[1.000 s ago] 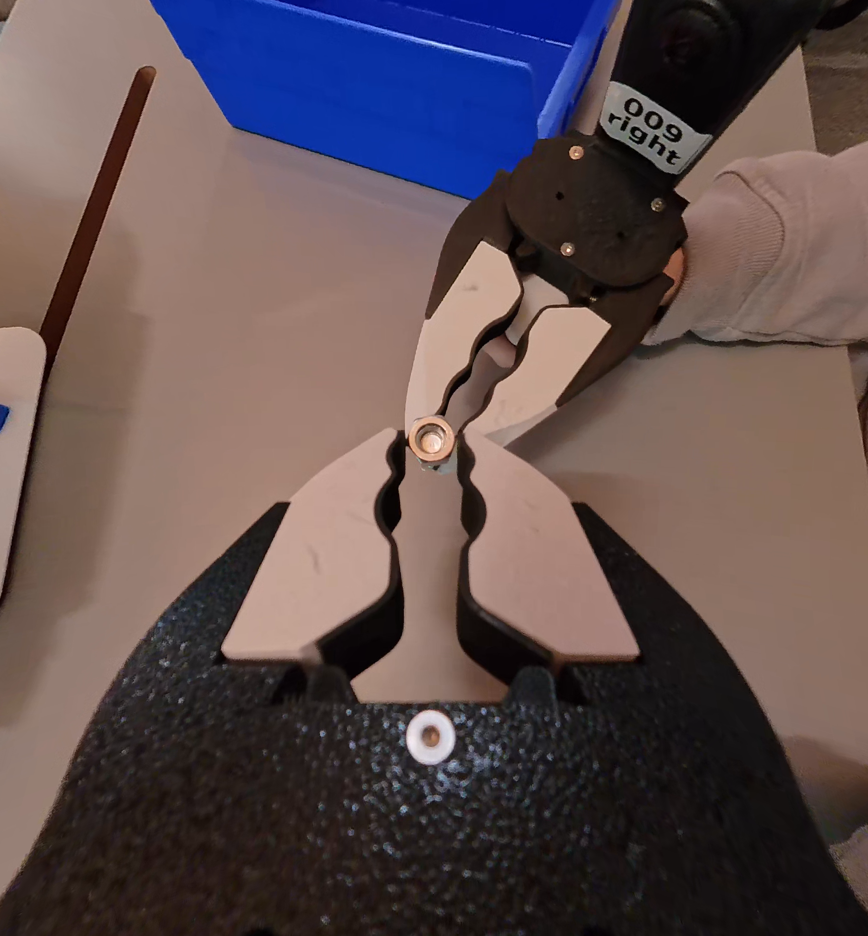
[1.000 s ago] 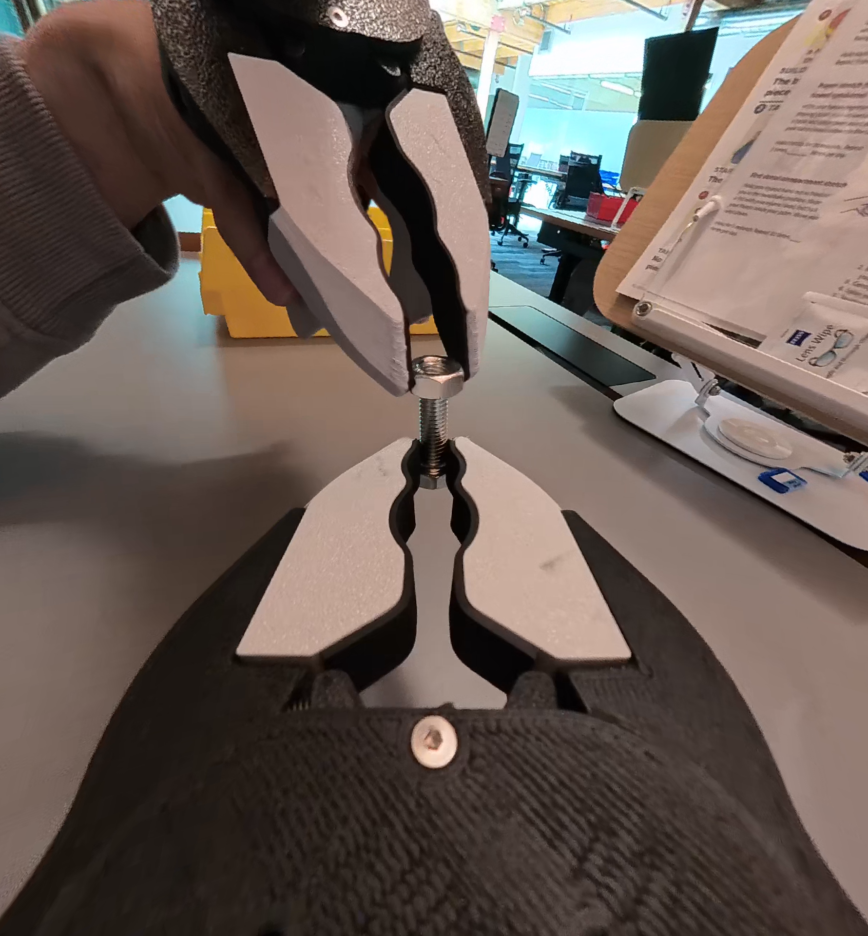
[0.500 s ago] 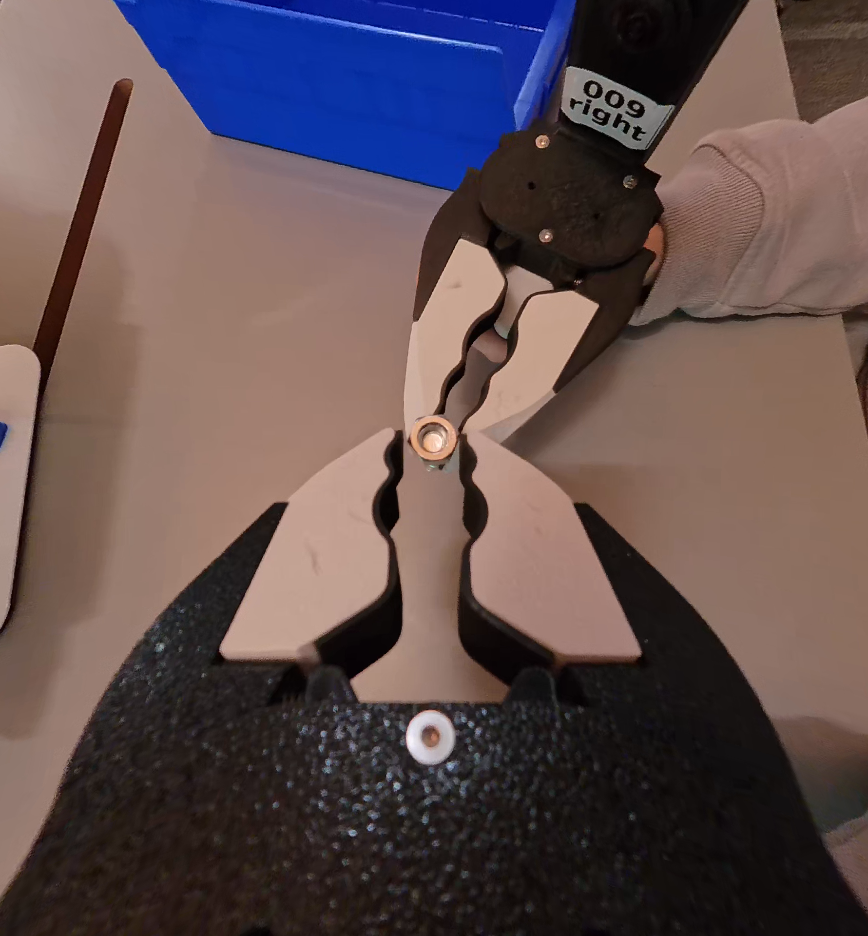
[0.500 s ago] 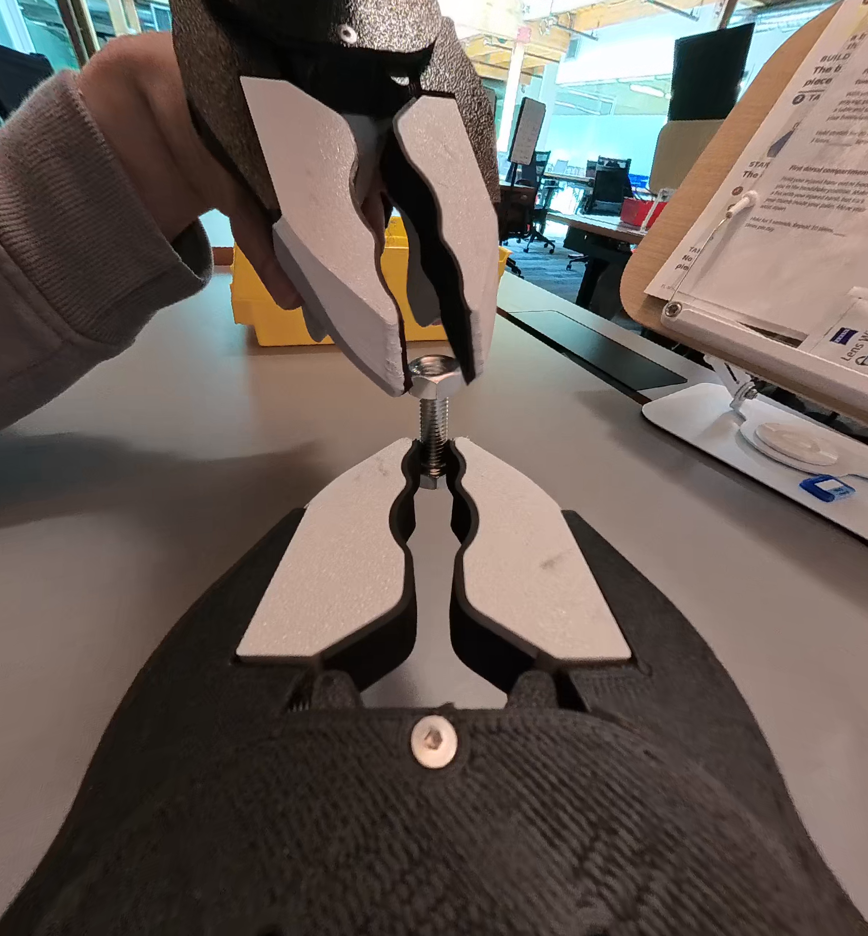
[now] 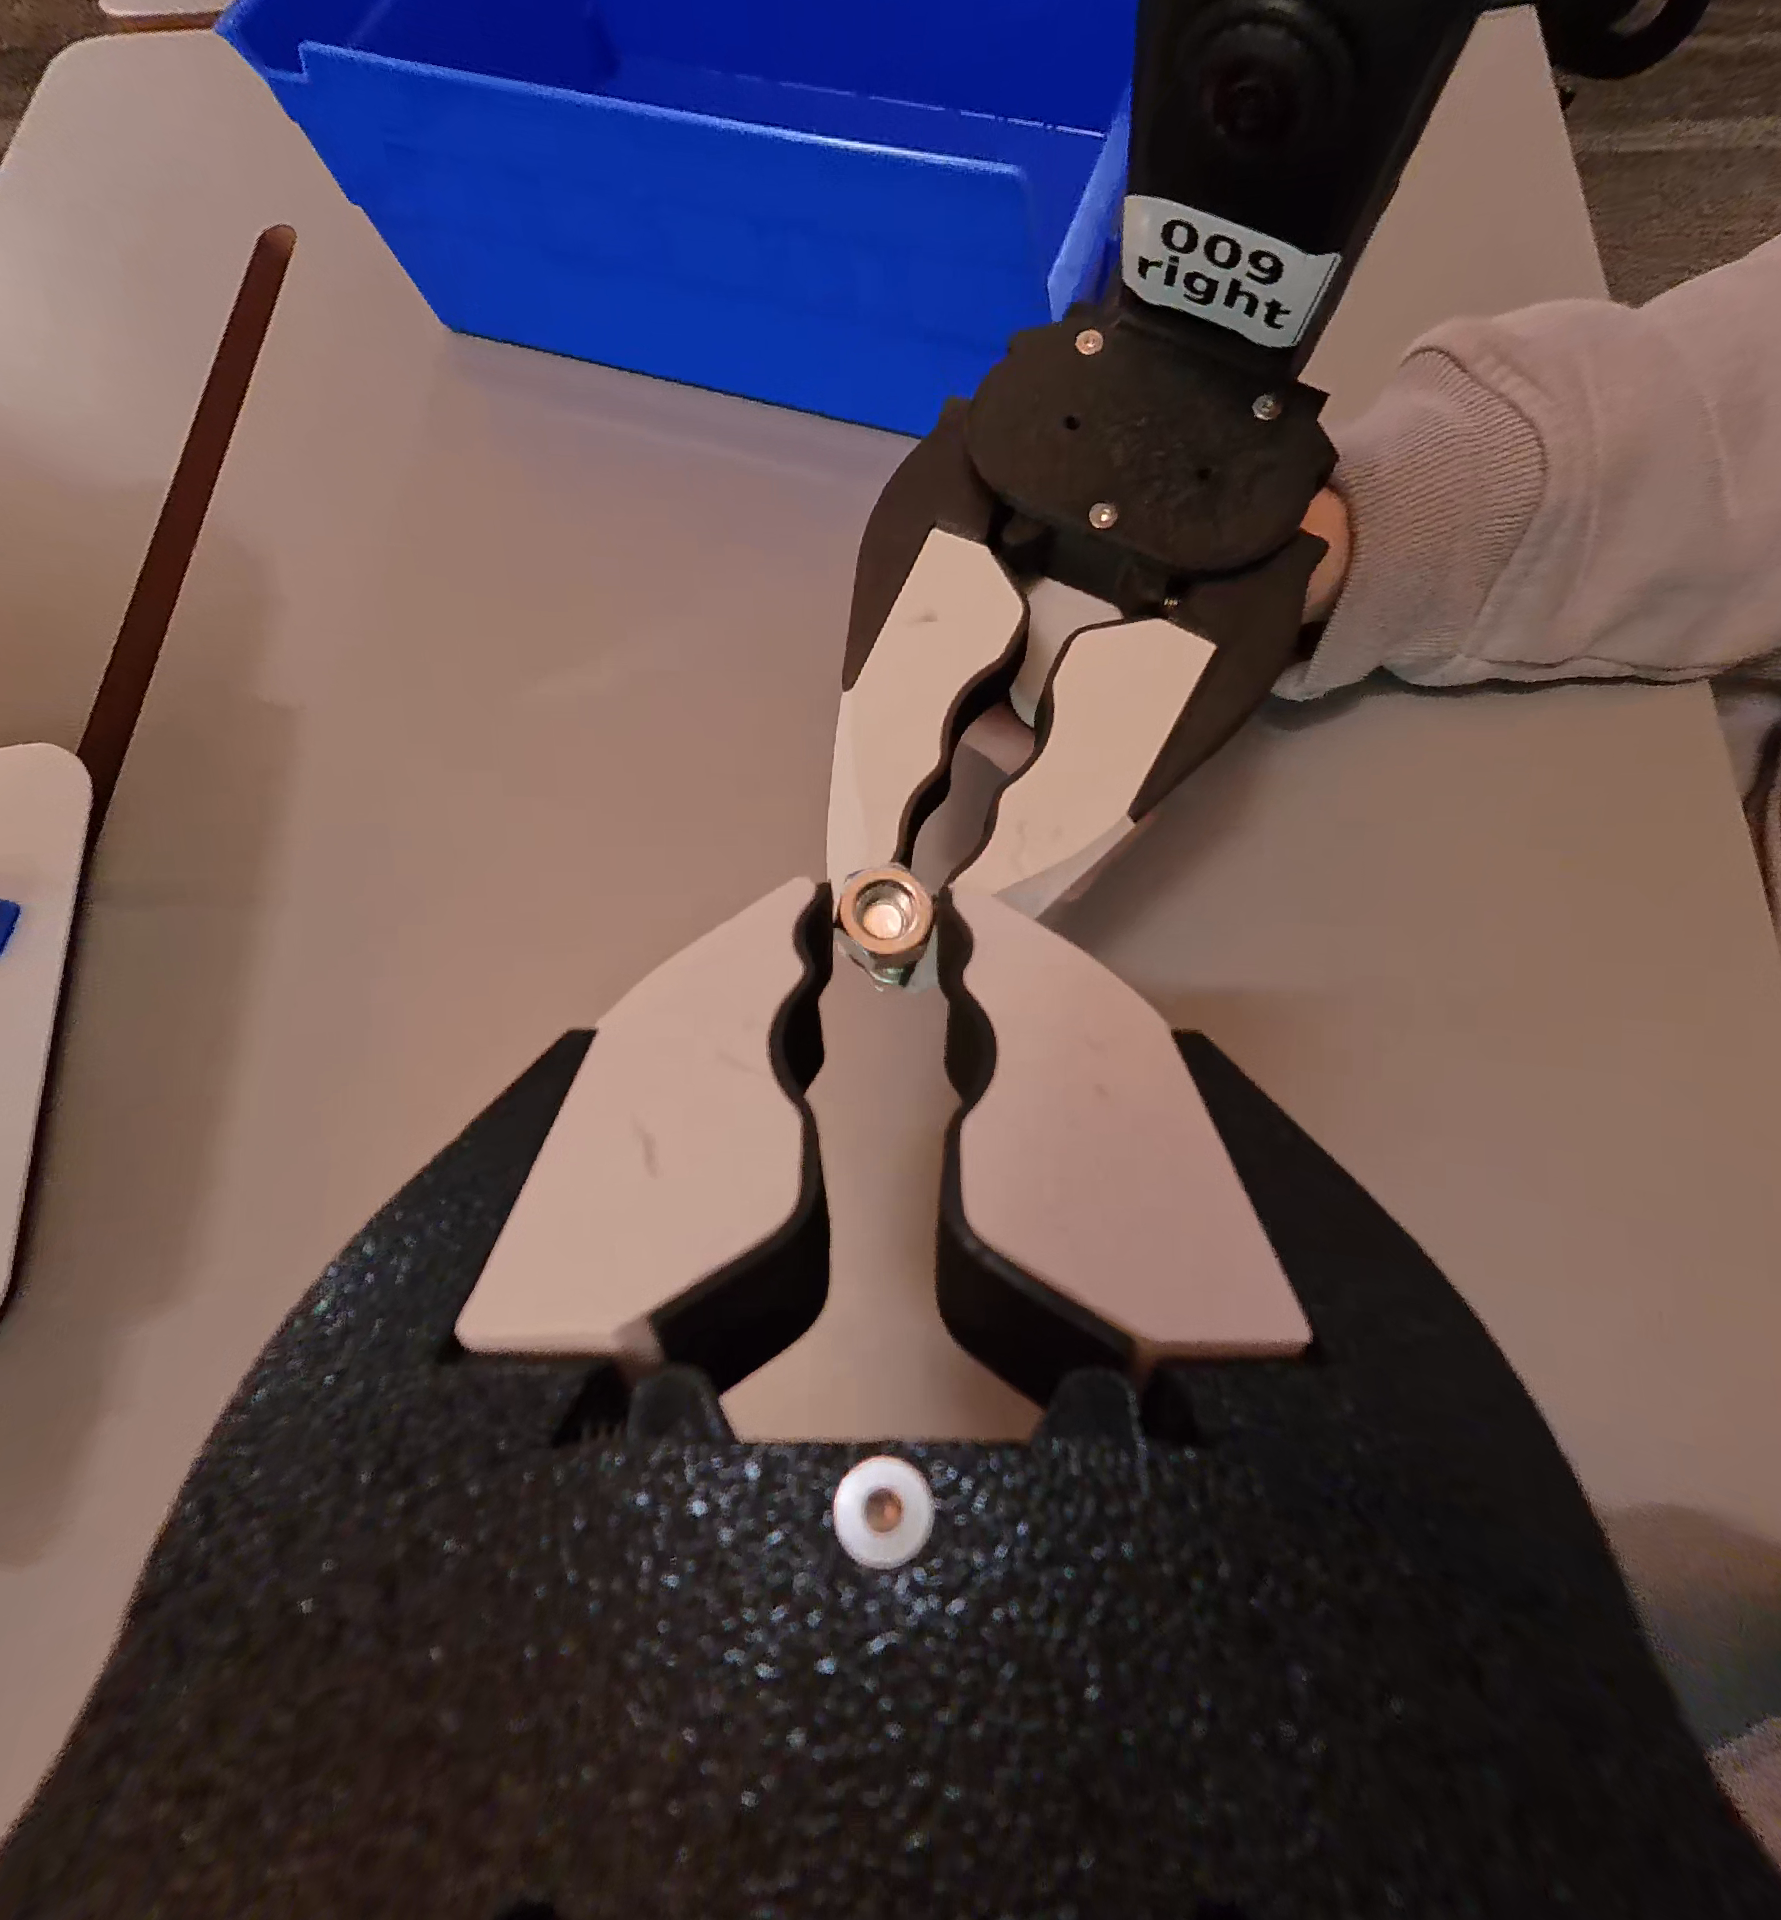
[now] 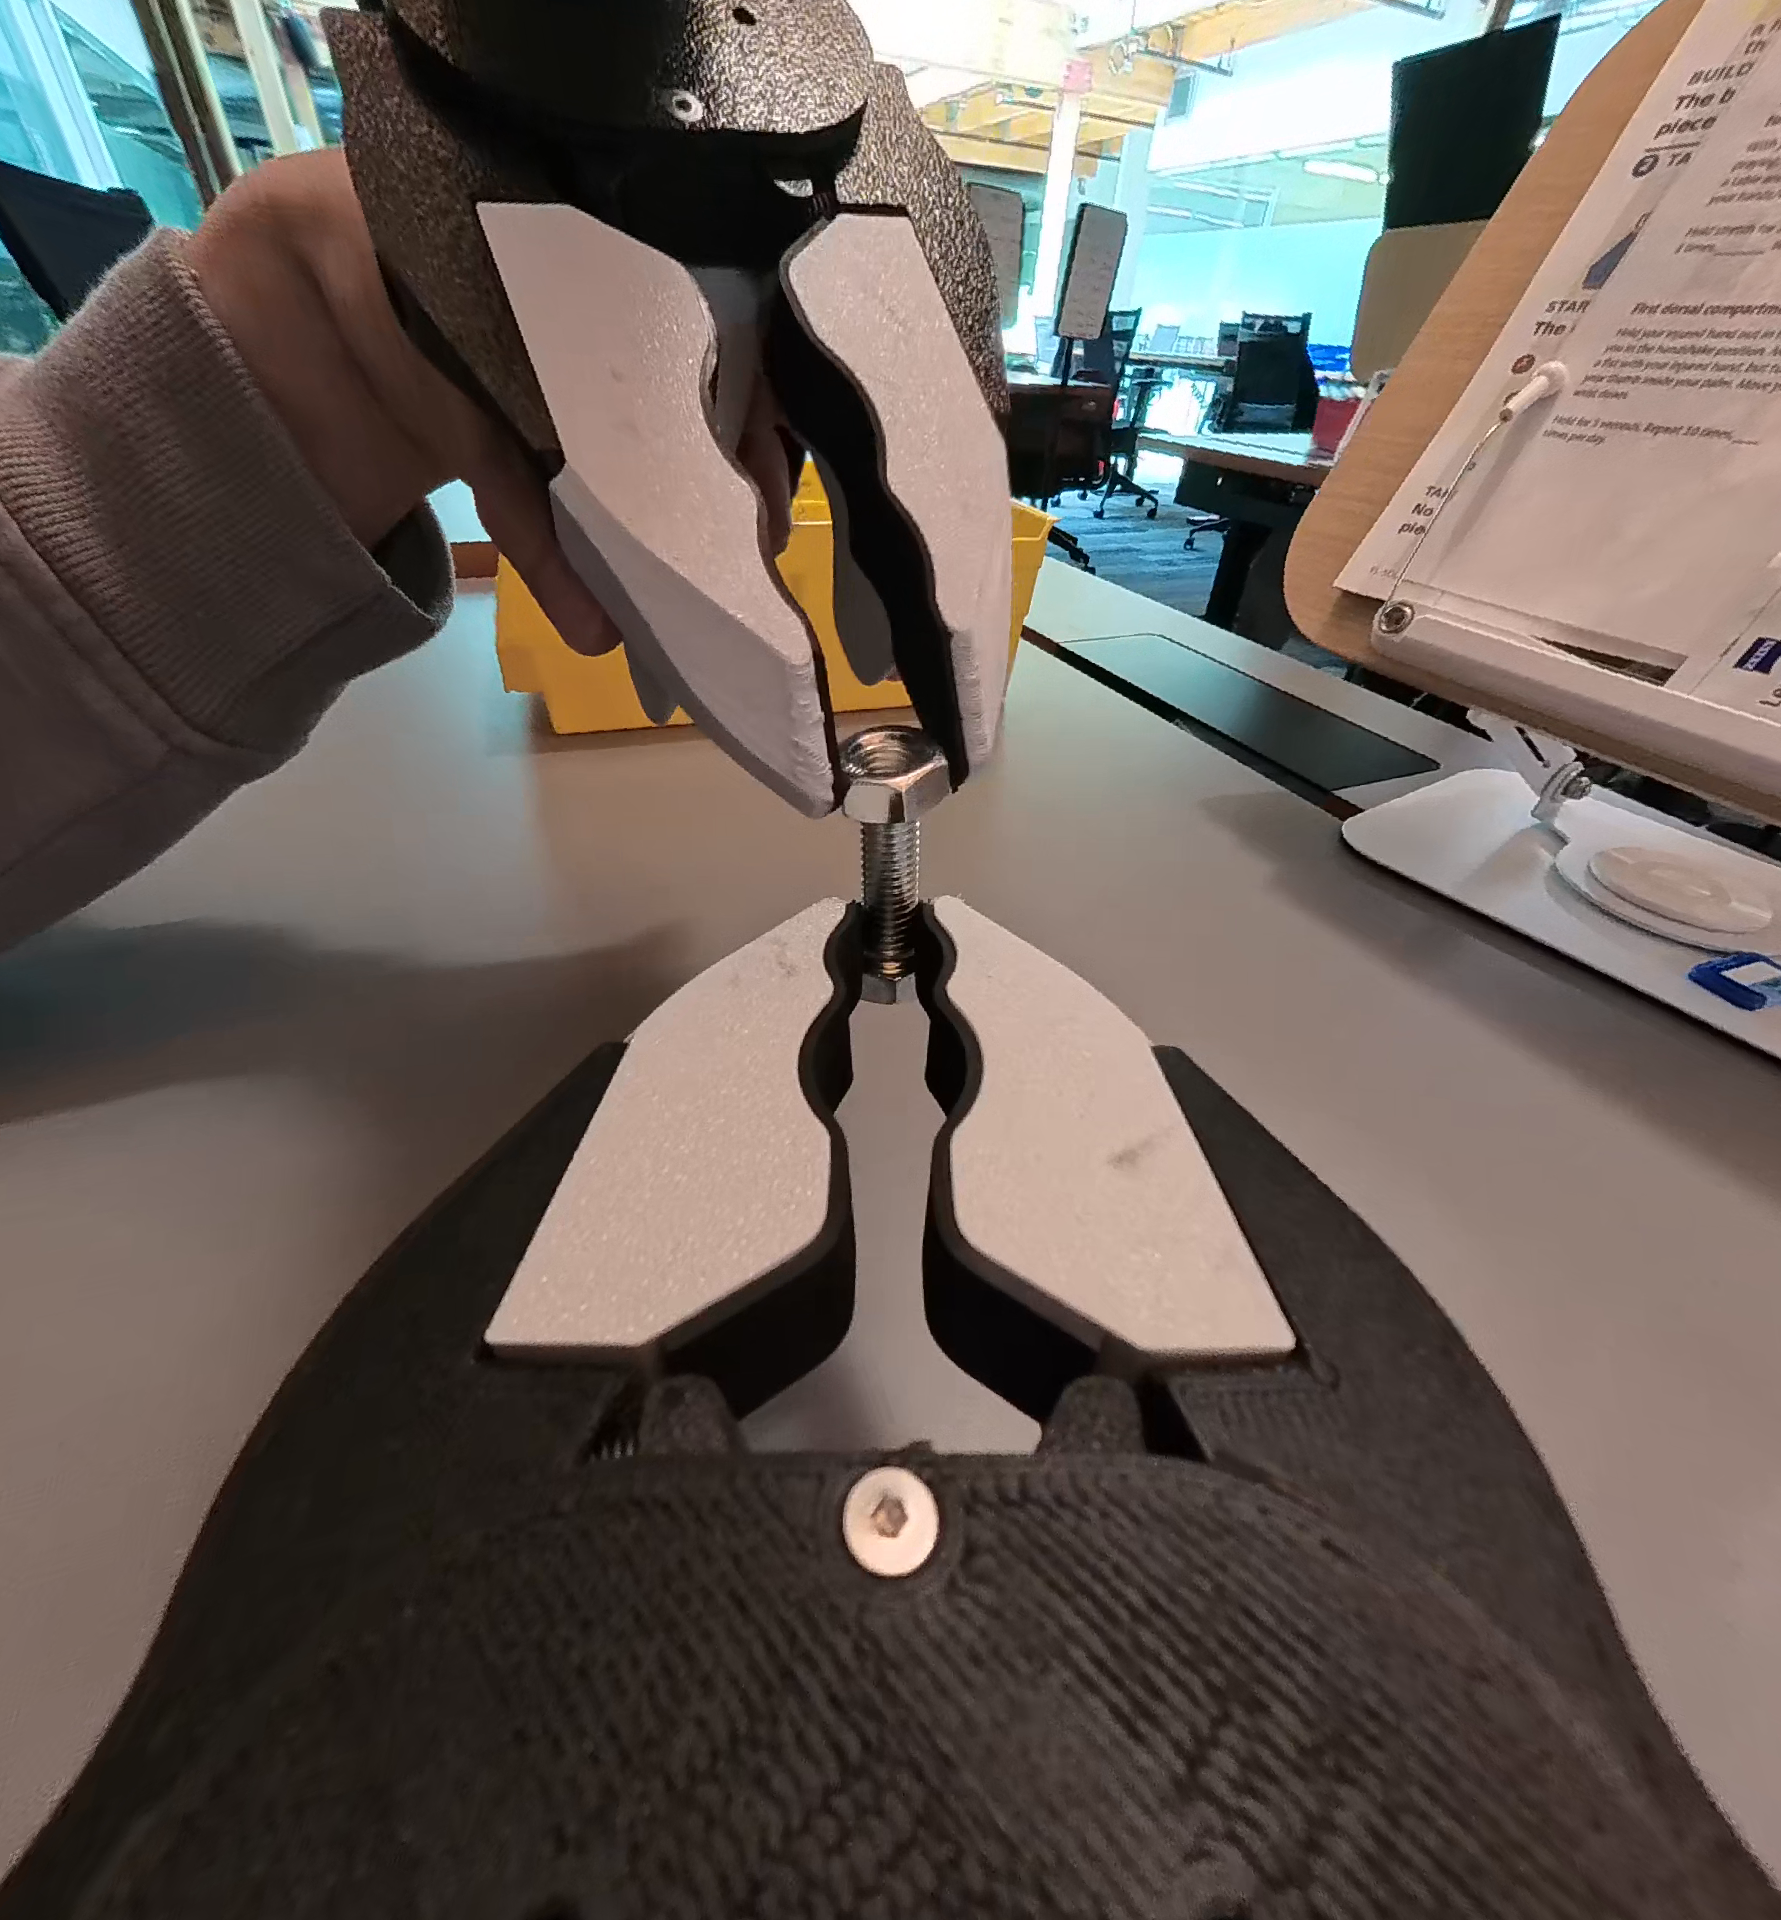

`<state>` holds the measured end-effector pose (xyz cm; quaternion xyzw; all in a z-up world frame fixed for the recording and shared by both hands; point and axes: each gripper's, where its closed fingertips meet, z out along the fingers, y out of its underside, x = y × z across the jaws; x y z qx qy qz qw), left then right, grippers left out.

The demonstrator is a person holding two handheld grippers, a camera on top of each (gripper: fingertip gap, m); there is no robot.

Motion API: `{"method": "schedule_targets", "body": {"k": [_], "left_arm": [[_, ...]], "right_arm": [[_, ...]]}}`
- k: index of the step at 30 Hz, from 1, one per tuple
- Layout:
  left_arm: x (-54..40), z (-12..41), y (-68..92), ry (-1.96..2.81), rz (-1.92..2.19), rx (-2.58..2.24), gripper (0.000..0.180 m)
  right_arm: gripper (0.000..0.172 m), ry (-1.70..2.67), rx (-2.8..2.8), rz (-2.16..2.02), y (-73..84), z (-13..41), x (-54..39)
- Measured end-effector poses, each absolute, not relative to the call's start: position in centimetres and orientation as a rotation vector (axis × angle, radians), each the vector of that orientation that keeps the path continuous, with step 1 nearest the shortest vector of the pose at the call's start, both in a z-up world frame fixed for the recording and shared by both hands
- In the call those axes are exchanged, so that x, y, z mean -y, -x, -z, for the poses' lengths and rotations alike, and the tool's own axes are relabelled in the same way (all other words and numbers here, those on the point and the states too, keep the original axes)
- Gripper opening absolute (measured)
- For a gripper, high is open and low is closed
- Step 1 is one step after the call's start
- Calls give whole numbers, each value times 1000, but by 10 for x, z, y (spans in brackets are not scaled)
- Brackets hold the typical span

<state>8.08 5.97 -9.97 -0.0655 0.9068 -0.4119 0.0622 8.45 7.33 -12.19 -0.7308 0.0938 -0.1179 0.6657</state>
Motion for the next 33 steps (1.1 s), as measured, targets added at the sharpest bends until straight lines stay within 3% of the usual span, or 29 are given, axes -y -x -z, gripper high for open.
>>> {"method": "schedule_targets", "body": {"k": [33], "left_arm": [[-65, 101, -79, 169, 1362, -2757, 17]], "right_arm": [[9, 1655, -192, 197, -78, 125, -76]]}}
